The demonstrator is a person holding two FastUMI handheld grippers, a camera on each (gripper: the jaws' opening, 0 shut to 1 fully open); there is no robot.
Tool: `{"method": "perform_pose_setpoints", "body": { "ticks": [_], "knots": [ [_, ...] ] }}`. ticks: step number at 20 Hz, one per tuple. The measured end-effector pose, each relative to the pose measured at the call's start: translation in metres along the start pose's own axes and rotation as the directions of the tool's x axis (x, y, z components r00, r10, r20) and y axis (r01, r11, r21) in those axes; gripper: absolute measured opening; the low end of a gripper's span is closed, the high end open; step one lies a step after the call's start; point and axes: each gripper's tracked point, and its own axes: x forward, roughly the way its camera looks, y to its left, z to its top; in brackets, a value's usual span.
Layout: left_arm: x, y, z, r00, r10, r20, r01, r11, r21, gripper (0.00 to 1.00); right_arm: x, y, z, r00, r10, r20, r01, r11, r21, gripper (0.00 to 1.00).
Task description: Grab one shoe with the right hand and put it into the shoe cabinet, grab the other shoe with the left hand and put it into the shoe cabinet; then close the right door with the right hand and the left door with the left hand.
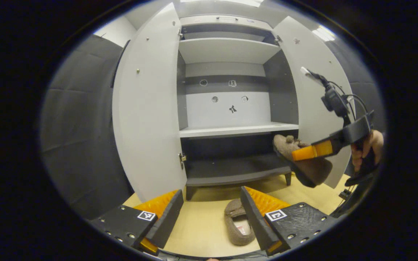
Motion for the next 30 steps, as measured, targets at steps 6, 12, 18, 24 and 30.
{"method": "perform_pose_setpoints", "body": {
  "ticks": [6, 12, 18, 24, 30],
  "knots": [
    [0.021, -0.007, -0.012, 0.999, -0.043, -0.008, 0.043, 0.999, 0.003, 0.93, 0.012, -0.014, 0.097, 0.982, -0.046, 0.181, 0.061, 0.995, -0.075, 0.04],
    [0.031, -0.001, -0.023, 0.998, -0.053, -0.023, 0.053, 0.999, -0.006, 0.97, 0.065, -0.026, 0.168, 0.968, -0.09, 0.234, 0.116, 0.988, -0.099, 0.0],
    [0.037, 0.003, -0.03, 0.998, -0.052, -0.027, 0.051, 0.999, -0.008, 0.93, 0.121, -0.046, 0.209, 0.964, -0.161, 0.212, 0.186, 0.977, -0.101, 0.03],
    [0.044, 0.008, -0.038, 0.998, -0.041, -0.041, 0.04, 0.999, -0.008, 0.93, 0.16, -0.06, 0.208, 0.966, -0.211, 0.15, 0.226, 0.97, -0.093, 0.03],
    [0.059, 0.004, -0.044, 0.995, -0.063, -0.071, 0.061, 0.998, -0.029, 0.93, 0.143, -0.056, 0.224, 0.949, -0.197, 0.248, 0.229, 0.968, -0.106, 0.62]
  ]
}}
